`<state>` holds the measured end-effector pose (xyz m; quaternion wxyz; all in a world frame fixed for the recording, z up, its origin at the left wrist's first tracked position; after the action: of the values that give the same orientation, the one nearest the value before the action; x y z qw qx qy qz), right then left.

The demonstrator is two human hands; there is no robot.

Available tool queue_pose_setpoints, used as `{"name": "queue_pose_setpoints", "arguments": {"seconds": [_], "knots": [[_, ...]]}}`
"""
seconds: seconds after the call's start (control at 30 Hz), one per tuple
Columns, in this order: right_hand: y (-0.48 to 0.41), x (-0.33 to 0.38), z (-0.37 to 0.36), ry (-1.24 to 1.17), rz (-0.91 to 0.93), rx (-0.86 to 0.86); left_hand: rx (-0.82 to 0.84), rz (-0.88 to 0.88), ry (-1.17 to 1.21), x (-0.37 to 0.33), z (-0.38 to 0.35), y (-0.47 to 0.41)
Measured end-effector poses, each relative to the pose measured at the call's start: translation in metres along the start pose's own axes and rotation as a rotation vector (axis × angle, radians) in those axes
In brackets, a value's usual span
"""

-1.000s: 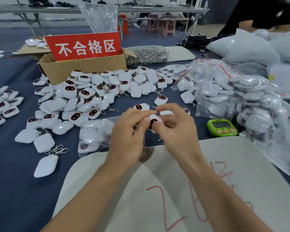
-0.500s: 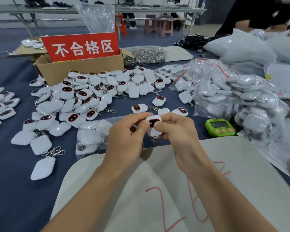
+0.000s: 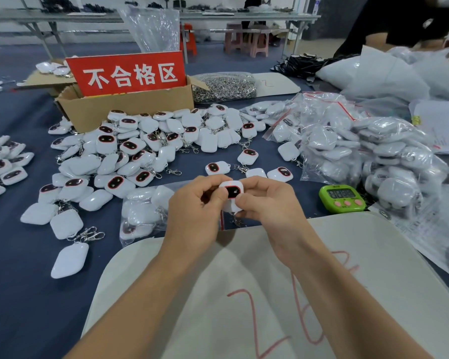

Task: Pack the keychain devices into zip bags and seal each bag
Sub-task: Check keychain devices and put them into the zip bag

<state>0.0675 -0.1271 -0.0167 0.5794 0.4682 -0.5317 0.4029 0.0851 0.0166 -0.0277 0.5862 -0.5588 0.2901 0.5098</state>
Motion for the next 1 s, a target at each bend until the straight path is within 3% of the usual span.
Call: {"name": "queue_pose_setpoints", "arguments": {"seconds": [0.6,0.8,1.0], "knots": [[-0.001,-0.004,0.002,0.036,0.074,-0.019,0.004,-0.013,-0.038,0.0,-0.001,0.002],[-0.007,0.001,0.014,0.032,0.282,-0.165,-0.04,-0.043,-0.08,-0.004,0.002,0.006],[-0.006,0.001,0.015,0.238,0.522,-0.237,-0.133,-0.076,-0.124,-0.001,0.003,0.012]]}}
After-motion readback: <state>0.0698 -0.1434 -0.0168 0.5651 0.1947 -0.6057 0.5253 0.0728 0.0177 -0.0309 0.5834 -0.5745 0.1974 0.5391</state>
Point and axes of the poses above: each hand's wrist, its own y-axis away from the middle knuckle, its own z-axis out of the back of the hand, x = y × z, the point moved 2 cm from there along -y, towards the middle knuckle, and after that the axes turned 9 degrees about -x, right-handed, at the moved point
